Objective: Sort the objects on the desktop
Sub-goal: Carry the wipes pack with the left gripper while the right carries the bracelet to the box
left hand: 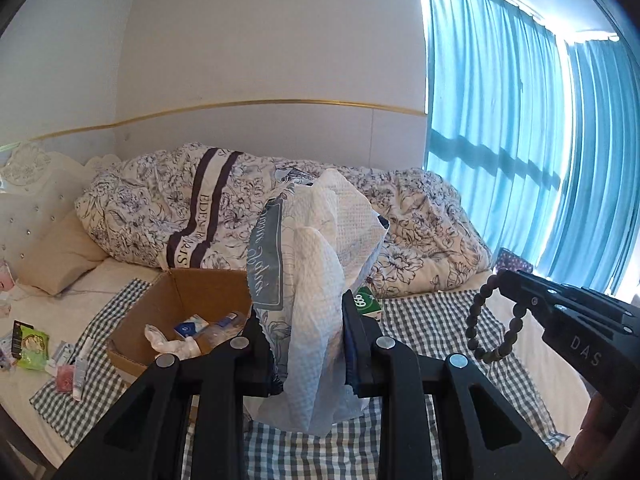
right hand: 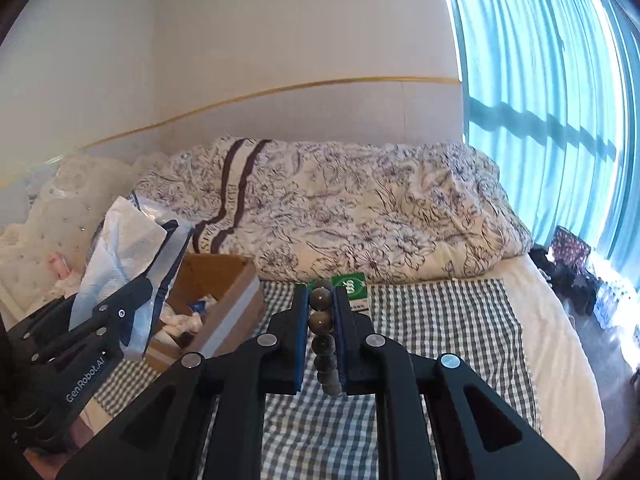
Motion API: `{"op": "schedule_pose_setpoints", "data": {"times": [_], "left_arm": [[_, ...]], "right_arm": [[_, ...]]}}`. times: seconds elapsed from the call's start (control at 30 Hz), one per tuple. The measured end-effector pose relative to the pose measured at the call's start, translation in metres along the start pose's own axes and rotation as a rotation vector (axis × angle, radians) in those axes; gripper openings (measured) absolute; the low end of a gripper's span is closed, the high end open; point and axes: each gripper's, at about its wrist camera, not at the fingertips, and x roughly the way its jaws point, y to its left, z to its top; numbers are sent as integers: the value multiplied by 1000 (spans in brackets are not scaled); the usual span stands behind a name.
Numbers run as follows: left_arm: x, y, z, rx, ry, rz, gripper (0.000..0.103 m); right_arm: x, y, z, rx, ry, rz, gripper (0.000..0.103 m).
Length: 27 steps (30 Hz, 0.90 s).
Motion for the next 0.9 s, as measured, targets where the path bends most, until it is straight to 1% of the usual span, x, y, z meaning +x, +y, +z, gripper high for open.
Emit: {"op": "schedule_pose_setpoints", "data": {"times": [0.2, 0.53, 0.9], "left_arm": [[-16, 18, 8, -12, -27, 27, 26], [-37, 44, 19, -16, -68, 75, 26], [-42, 84, 21, -39, -70, 130, 26]], "right_arm": [[-12, 22, 7, -22, -31, 28, 11], [-20, 56, 18, -55, -67, 67, 11], [-13, 93, 29, -87, -83, 110, 11]]}}
